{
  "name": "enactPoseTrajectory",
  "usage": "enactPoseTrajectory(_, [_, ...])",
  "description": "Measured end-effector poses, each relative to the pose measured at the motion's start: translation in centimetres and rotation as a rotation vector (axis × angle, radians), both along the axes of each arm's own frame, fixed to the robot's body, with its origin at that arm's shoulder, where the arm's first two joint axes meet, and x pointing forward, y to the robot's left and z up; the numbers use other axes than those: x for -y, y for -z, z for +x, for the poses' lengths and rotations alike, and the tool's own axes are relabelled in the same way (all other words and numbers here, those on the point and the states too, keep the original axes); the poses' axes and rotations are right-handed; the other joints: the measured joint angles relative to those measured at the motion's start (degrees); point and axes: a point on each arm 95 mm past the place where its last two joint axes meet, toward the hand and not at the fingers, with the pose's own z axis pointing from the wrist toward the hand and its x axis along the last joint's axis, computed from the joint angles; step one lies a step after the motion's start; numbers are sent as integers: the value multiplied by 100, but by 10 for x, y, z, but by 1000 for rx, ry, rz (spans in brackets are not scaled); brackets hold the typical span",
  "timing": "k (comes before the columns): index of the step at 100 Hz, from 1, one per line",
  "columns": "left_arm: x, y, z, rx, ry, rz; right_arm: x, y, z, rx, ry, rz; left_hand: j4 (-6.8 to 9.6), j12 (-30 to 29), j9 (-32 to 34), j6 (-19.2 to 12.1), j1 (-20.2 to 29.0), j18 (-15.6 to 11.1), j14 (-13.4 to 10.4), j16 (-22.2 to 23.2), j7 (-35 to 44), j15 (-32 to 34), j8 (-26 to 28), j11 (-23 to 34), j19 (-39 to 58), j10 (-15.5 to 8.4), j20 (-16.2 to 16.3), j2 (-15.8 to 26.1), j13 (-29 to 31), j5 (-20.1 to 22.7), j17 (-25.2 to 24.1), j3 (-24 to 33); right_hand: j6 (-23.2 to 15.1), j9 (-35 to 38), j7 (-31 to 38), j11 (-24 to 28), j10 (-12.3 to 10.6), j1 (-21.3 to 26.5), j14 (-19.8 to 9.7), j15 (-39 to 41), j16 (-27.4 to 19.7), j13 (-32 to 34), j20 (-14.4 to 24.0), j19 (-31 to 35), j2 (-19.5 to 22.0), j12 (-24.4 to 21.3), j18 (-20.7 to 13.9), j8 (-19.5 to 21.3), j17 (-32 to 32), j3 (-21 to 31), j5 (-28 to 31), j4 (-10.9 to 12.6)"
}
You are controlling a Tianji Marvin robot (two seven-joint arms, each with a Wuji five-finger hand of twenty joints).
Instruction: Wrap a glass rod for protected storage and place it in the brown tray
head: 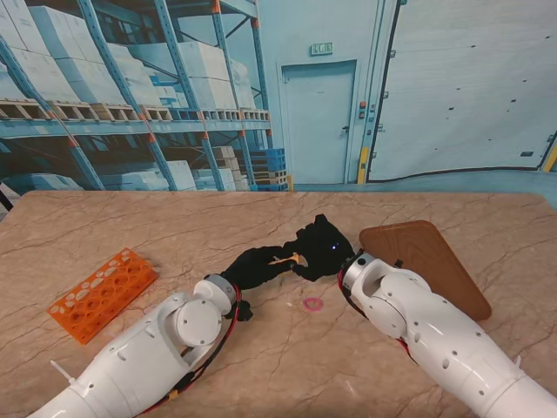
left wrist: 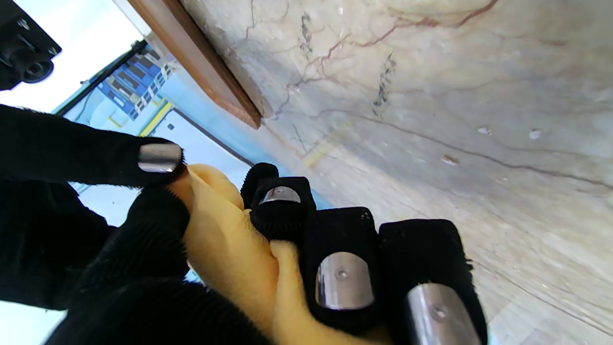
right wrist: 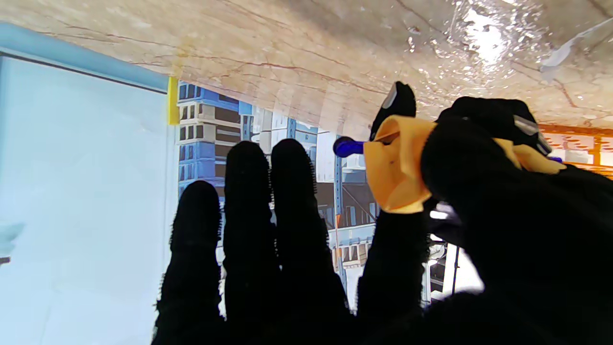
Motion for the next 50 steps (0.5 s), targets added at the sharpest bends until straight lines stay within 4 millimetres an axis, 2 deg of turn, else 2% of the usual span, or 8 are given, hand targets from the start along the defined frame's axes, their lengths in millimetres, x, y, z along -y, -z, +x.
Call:
enactPoseTrajectory(5, [0, -1, 1, 8, -12, -8, 3, -3, -2, 11, 7, -1, -2, 0, 123, -49, 97, 45, 37, -9, 101, 7, -5, 86, 9, 0, 1, -108, 2, 109, 0, 30, 4, -239, -479, -83, 52, -128, 0, -89, -32, -93, 4, -41, 5, 0, 0, 269, -52, 1, -116, 127])
enactPoseTrajectory(9, [0, -2, 1, 13, -19, -15, 6, -5, -4, 20, 14, -3, -3, 0, 176, -104, 160, 65, 46, -26, 144, 8, -8, 132, 9, -11, 1, -187, 12, 156, 0, 77, 33, -448, -862, -145, 72, -247, -6, -218, -42, -163, 13, -84, 7, 0, 1, 504, -70, -1, -205, 371])
enactPoseTrajectory(20, [1, -5, 1, 26, -29, -29, 14, -9, -11, 36, 38, 1, -5, 1, 275, -212, 301, 121, 68, -46, 302, 8, -141, 274, 9, -89, -5, -296, 15, 313, -9, 143, 138, -854, -1335, -263, 127, -278, -40, -397, -132, -335, 38, -242, 9, -3, 1, 658, -196, -60, -555, 380])
enactPoseTrajectory(21, [1, -6, 1, 26, -29, -30, 15, -9, -12, 37, 40, 3, -5, 1, 276, -215, 303, 129, 71, -47, 305, 8, -147, 274, 9, -89, -12, -296, 15, 317, -9, 144, 140, -882, -1348, -280, 129, -332, -43, -420, -143, -391, 38, -254, 9, -3, 1, 658, -199, -75, -582, 440])
enactPoseTrajectory(31, [3, -9, 0, 32, -27, -40, 25, -11, -19, 51, 68, 22, -5, 2, 279, -248, 449, 215, 94, -58, 451, 9, -222, 310, 16, -108, -287, -359, 15, 393, -37, 170, 140, -952, -1556, -290, 132, -417, -50, -504, -173, -378, 38, -446, 9, -5, 4, 660, -218, -181, -728, 495])
enactPoseTrajectory(36, [4, -11, 0, 32, -23, -45, 30, -12, -23, 61, 83, 31, -5, 24, 280, -267, 553, 335, 151, -60, 559, -3, -232, 331, 18, -116, -667, -355, 15, 399, -78, 145, 140, -952, -1617, -290, 132, -417, -50, -524, -173, -378, 13, -504, 9, -6, 51, 660, -251, -186, -772, 495])
enactPoseTrajectory(44, [7, -13, -1, 20, -15, -61, 37, -13, -28, 72, 108, 44, -5, 68, 273, -267, 885, 611, 292, -51, 732, -318, 3, 331, 18, -117, -1694, -353, -14, 370, -206, -156, 140, -952, -1681, -290, 133, -417, -50, -559, -174, -378, 8, -585, 10, -7, 67, 660, -270, -186, -774, 495])
enactPoseTrajectory(50, [8, -14, -2, 14, -11, -67, 41, -12, -31, 76, 126, 51, -5, 38, 96, -194, 1200, 887, 538, -44, 878, -766, 324, 195, 19, -147, -2168, -343, -299, 231, -585, -580, 140, -952, -1684, -290, 133, -417, -51, -560, -174, -378, 6, -611, 10, -7, 69, 660, -270, -186, -774, 495])
